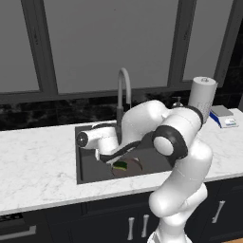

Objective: Pick the pan and sponge and place them into the sink. Then turn on the water.

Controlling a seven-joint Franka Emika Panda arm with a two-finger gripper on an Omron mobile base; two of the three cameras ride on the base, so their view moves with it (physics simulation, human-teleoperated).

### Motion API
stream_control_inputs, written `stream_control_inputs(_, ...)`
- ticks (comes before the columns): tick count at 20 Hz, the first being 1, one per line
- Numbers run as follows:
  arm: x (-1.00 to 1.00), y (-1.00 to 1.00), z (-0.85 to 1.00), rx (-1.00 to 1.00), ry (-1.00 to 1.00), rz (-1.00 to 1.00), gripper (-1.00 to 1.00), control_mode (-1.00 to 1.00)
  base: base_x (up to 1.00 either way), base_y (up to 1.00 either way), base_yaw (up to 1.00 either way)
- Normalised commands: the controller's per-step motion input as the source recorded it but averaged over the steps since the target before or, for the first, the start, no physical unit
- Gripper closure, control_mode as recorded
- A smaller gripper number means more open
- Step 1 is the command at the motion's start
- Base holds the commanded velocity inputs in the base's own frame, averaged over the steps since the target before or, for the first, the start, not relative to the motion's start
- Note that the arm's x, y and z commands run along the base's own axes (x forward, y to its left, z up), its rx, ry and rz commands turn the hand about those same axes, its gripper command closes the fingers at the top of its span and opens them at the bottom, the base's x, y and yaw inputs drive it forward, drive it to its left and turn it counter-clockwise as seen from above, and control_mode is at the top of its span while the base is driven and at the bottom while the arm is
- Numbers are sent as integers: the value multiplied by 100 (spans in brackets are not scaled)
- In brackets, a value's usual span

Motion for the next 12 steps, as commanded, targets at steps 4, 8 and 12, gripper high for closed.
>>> stream_control_inputs(4,-19,1,92,7,-19,-3,-100,-100,0,0,0)
stream_control_inputs(8,-43,0,86,15,-5,-7,-100,-100,0,0,0)
stream_control_inputs(12,-62,0,75,19,0,-7,-100,-100,0,0,0)
